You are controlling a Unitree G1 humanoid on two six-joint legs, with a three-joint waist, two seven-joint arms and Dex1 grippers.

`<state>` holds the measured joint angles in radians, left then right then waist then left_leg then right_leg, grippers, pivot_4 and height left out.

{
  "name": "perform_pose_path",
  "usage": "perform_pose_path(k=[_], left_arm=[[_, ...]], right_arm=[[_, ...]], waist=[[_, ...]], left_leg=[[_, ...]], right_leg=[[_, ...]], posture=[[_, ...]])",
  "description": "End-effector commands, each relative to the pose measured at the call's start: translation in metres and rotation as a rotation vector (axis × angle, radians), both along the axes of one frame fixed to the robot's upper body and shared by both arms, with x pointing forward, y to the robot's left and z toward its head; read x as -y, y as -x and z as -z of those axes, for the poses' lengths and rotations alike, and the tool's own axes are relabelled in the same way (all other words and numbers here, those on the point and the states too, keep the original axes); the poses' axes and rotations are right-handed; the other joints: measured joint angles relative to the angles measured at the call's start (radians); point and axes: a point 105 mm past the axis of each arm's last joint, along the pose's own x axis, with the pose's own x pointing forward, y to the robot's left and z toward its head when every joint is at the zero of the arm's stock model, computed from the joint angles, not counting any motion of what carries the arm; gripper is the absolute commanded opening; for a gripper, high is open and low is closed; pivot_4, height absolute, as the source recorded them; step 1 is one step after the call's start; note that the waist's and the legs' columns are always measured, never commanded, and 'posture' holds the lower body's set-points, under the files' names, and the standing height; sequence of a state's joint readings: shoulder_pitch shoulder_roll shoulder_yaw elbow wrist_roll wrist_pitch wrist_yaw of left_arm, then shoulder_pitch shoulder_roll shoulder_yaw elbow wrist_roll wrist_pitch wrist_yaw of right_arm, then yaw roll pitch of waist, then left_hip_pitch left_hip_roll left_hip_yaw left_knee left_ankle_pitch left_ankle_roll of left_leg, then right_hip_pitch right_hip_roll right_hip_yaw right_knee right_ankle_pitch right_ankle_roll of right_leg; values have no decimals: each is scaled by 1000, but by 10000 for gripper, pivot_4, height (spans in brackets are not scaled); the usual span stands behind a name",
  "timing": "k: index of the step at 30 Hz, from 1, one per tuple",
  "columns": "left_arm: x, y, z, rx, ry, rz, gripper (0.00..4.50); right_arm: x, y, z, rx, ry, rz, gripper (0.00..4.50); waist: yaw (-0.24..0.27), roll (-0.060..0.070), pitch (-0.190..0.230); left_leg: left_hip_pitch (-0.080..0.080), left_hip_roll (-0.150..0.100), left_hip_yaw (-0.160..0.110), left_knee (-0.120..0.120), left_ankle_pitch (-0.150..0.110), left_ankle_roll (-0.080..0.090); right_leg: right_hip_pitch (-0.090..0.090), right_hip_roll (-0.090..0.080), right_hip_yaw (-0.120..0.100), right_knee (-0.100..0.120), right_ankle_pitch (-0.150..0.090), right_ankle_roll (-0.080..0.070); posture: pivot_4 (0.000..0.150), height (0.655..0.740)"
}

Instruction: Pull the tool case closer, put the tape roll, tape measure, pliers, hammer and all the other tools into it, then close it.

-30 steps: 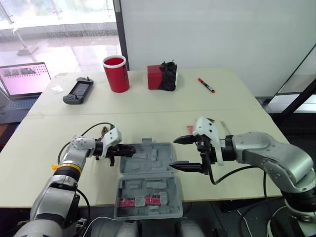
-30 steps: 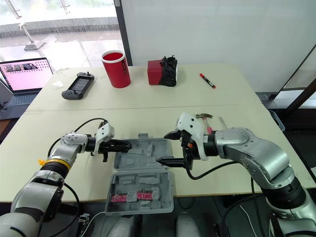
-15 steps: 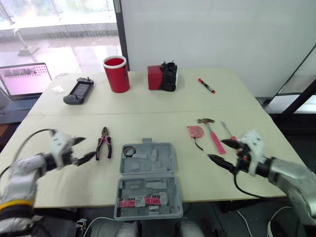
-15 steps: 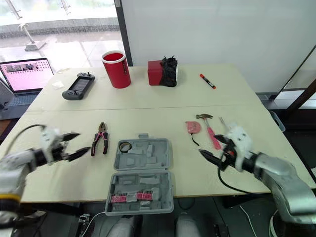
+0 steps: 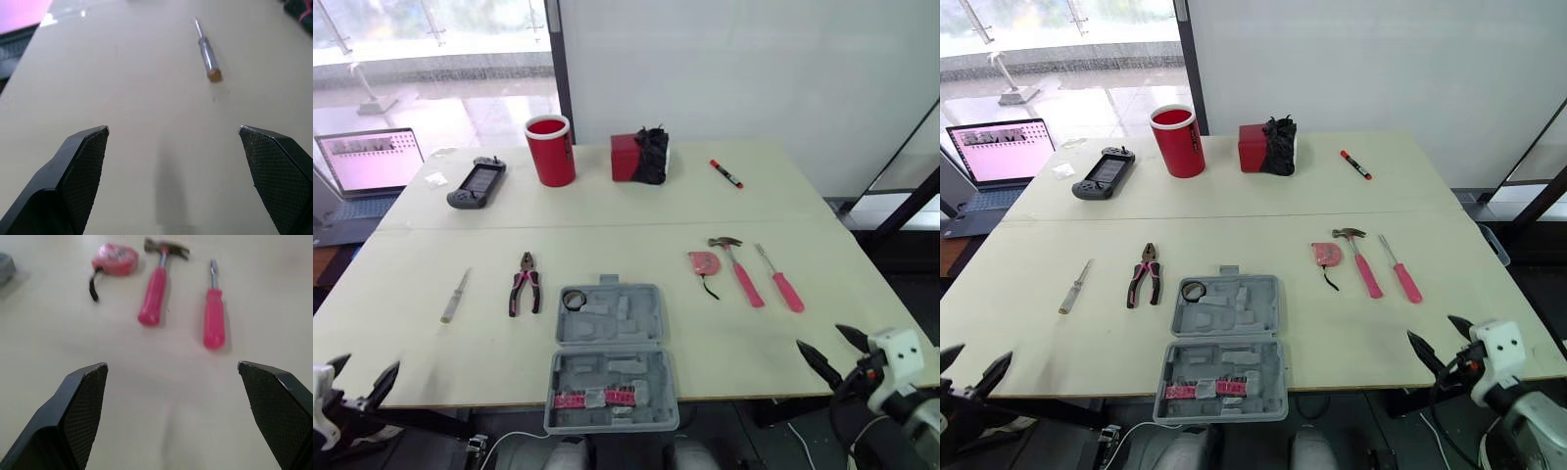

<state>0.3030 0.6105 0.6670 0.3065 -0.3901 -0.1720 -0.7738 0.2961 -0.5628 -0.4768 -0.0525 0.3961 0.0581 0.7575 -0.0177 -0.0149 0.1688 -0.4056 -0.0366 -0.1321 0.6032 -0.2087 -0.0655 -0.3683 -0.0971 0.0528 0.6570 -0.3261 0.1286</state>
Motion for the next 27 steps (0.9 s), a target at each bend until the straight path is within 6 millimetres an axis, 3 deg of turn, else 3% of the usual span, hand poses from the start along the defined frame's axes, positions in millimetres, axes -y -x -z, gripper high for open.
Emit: perform_pose_path(k=[1,3,5,8,11,14,19,22,27], left_arm=[[12,-28,-26,86,25,35,44728],[27,-47,-38,91,25,116,44728],[58,-62,-50,83,69,277,44728],[110,-73,-54,-25,-29,578,44728],[149,-89,-66,-52,-60,747,44728],[180,-97,-78,-67,-100,881,44728],[211,-109,-97,-15,-129,942,44728],[228,-107,-100,-18,-112,970,44728],[238,-105,-101,-2,-94,972,44728]], right_arm=[[-11,-13,-7,29,43,-82,45000],[-21,-22,-12,35,52,-133,45000],[-32,-32,-19,46,66,-161,45000],[-54,-55,-28,60,142,-166,45000],[-81,-77,-37,69,74,-163,45000],[-111,-87,-31,-7,42,-183,45000],[-133,-101,-27,-64,-26,-183,45000],[-130,-113,-17,-118,-39,-136,45000],[-133,-126,-2,-179,-31,-96,45000]], waist=[[5,1,0],[7,1,0],[5,1,0],[-2,1,0],[-6,3,0],[-4,3,0],[-2,3,0],[-4,3,0],[-8,3,0]], left_leg=[[0,0,0,0,0,0],[-1,-1,0,0,0,0],[-2,-3,-1,0,0,0],[-1,-3,-1,0,0,0],[-1,-2,1,0,0,0],[-1,-1,-1,-1,0,0],[-2,-1,-2,-6,0,0],[-2,-1,-2,-5,1,0],[-2,0,-2,-5,1,0]], right_leg=[[0,0,0,-1,0,0],[1,0,-1,-2,1,2],[0,0,-1,-3,2,4],[0,1,-1,-2,2,4],[0,3,0,-2,3,3],[-2,5,-1,-2,3,4],[-5,6,-1,-2,3,4],[-5,6,-1,-1,3,4],[-5,7,0,1,3,4]], posture=[[1500,7400],[1500,7400],[1500,7400],[1500,7400],[1500,7400],[1500,7400],[1500,7400],[1500,7400],[1500,7400]])
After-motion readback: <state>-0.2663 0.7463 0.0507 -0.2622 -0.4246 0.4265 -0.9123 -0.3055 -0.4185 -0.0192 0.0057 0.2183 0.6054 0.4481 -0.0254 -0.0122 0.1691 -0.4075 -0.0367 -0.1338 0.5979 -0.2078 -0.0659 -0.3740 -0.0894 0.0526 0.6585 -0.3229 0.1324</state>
